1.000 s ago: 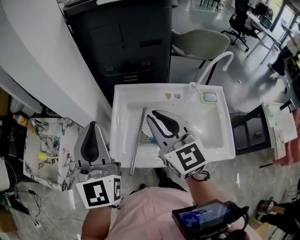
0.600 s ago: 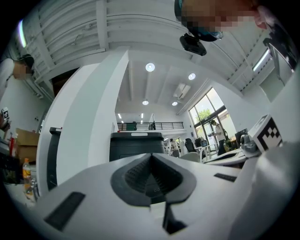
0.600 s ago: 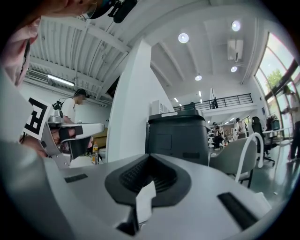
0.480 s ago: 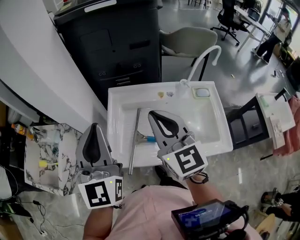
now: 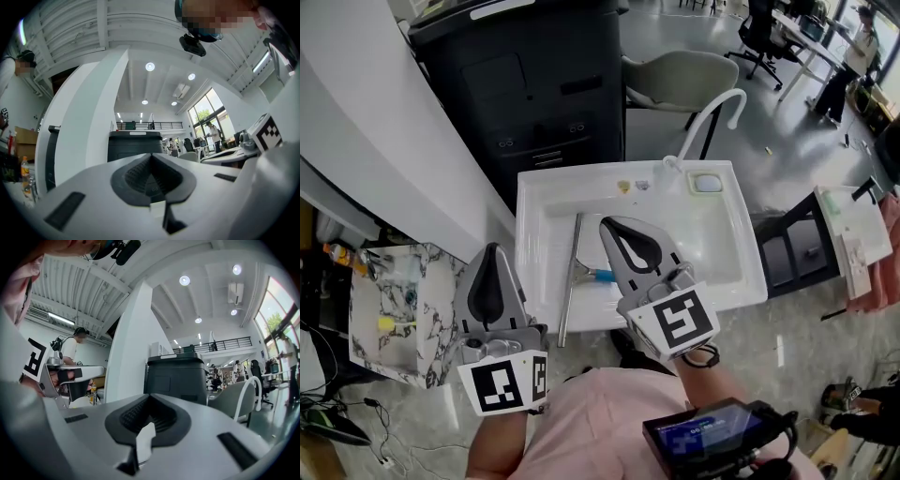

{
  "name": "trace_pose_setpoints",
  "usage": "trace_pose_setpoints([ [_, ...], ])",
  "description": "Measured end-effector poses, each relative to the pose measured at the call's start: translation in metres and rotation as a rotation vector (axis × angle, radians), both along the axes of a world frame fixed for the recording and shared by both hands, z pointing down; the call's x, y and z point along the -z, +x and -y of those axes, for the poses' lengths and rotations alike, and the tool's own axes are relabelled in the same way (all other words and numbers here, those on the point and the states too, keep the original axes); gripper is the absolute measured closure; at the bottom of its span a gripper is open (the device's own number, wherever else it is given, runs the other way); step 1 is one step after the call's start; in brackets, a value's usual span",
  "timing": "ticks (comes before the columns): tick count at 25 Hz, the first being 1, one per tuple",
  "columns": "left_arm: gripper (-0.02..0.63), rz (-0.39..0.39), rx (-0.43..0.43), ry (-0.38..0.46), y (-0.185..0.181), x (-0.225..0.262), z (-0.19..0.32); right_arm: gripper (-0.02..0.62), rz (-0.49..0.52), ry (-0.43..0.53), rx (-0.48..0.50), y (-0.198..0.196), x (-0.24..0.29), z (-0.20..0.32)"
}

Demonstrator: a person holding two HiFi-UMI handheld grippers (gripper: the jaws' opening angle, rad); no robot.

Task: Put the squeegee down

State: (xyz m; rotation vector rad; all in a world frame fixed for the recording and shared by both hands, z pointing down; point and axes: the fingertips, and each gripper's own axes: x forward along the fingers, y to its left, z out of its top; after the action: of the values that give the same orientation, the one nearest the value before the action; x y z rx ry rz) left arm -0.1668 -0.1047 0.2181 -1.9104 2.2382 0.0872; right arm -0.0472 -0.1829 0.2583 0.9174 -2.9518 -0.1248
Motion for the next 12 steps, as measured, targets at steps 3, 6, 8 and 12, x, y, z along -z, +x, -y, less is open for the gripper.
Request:
trace_pose_setpoints([
  [3, 0.597, -0.003, 0.003, -0.006, -0.0017, -0.0021, 0.0019, 0.597, 0.004, -0.008, -0.001, -0.0010, -0.0024, 0.0023],
  [6, 0.597, -0.003, 0.005, -0.006, -0.0027, -0.0022, 0.0020, 0.597, 0.001, -0.006, 0.001, -0.0016, -0.0020, 0.0028],
  [8, 0.597, -0.002, 0.005, -0.006, -0.0021, -0.0021, 0.0013, 0.597, 0.000, -0.003, 0.001, -0.0010, -0.0014, 0.0023],
  [12, 0.597, -0.003, 0.006, -0.005, -0.0014, -0.0031, -0.0007, 0.597, 0.003, -0.001, 0.002, 0.0000, -0.0016, 0.0012],
])
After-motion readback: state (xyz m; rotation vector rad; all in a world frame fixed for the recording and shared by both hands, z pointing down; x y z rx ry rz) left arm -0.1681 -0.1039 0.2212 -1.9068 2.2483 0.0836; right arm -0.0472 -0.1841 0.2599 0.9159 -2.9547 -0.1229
